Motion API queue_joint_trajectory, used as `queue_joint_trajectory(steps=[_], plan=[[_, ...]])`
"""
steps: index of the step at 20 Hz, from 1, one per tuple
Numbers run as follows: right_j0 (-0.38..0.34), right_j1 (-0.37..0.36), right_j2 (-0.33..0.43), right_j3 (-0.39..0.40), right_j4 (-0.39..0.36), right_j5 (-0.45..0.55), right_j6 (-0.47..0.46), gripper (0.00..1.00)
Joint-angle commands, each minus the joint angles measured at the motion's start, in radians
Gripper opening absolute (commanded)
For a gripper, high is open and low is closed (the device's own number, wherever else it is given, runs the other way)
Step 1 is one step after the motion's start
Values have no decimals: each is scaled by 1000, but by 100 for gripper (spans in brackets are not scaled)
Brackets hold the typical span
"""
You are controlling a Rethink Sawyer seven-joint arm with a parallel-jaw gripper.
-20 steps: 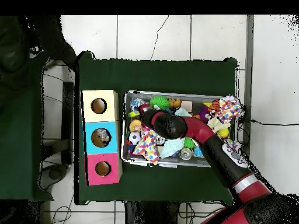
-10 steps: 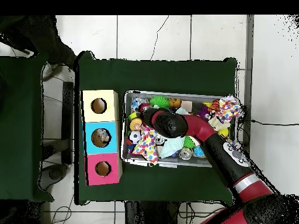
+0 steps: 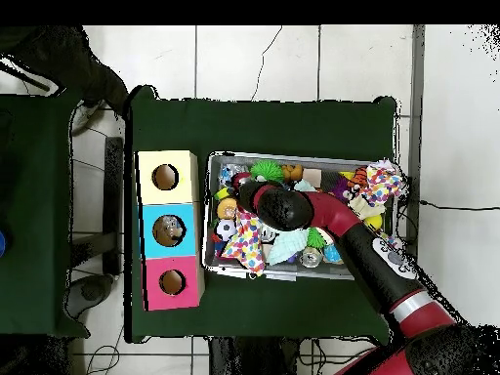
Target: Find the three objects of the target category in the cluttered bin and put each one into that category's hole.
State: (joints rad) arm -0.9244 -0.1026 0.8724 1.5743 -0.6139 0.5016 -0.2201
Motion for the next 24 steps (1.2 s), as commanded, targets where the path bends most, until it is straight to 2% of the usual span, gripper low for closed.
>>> queue_joint_trajectory(steps=[1,5,13,24], plan=[[14,2,-74,-73,-40,14,96,0],[2,-102,-75,32,11,35,203,0],[7,-292,-73,147,83,89,284,0],[27,-366,-98,207,155,67,296,0]])
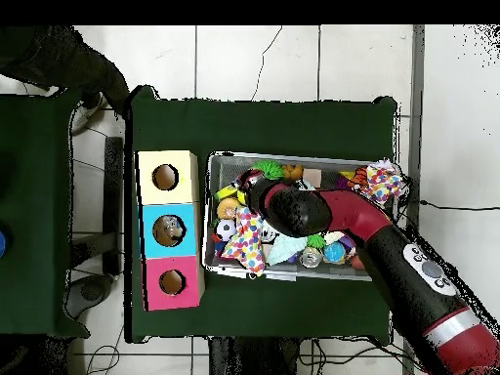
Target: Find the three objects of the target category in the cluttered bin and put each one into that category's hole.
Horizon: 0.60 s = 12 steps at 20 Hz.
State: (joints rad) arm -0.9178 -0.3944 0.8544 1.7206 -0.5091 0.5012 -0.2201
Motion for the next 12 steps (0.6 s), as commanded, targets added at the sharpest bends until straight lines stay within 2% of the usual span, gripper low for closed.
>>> queue_joint_trajectory(steps=[1,8,12], plan=[[23,-82,-82,68,57,65,301,0],[36,-127,-95,113,92,39,322,0],[45,-218,-91,169,144,57,355,0]])
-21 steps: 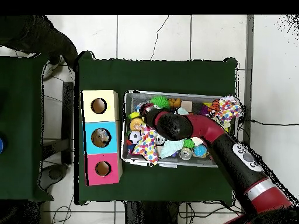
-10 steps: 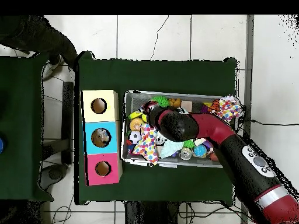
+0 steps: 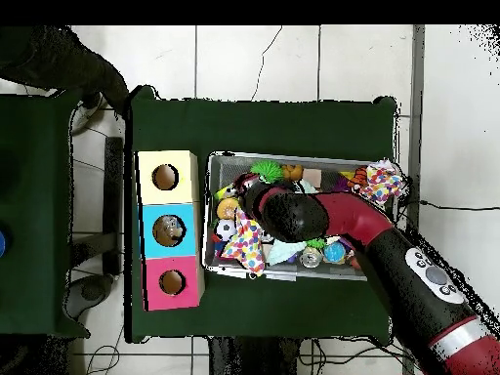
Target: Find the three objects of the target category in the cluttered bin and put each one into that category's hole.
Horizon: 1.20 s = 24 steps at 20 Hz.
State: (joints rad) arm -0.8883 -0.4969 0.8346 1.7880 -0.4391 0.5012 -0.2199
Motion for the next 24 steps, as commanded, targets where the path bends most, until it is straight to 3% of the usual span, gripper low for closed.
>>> queue_joint_trajectory(steps=[1,18,23,24], plan=[[17,-131,-70,112,85,60,356,0],[23,-347,-51,299,260,32,370,0],[32,-324,-70,291,262,14,346,0],[42,-291,-88,284,244,-20,347,0]])
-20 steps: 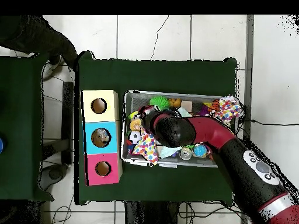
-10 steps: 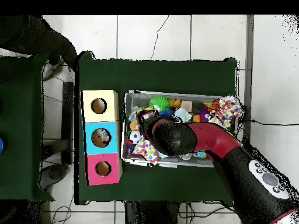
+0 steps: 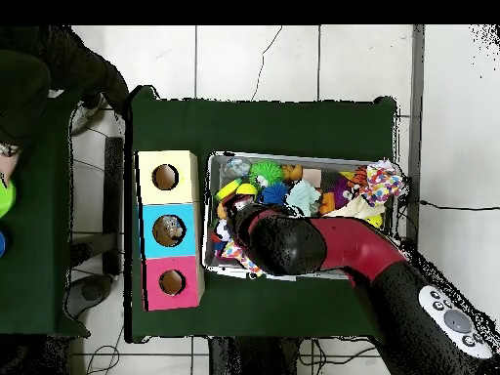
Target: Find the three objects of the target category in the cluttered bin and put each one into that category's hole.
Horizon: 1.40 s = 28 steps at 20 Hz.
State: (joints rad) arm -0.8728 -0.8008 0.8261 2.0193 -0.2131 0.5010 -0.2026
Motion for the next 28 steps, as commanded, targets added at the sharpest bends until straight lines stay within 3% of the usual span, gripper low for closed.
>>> queue_joint_trajectory(steps=[1,6,12,20,28], plan=[[37,58,-103,35,-3,-55,328,0],[71,171,-189,-64,-76,-132,286,0],[82,170,-217,-68,-78,-139,268,0],[8,284,-171,-95,-68,-117,187,0],[21,328,-174,-113,-80,-165,211,0]])
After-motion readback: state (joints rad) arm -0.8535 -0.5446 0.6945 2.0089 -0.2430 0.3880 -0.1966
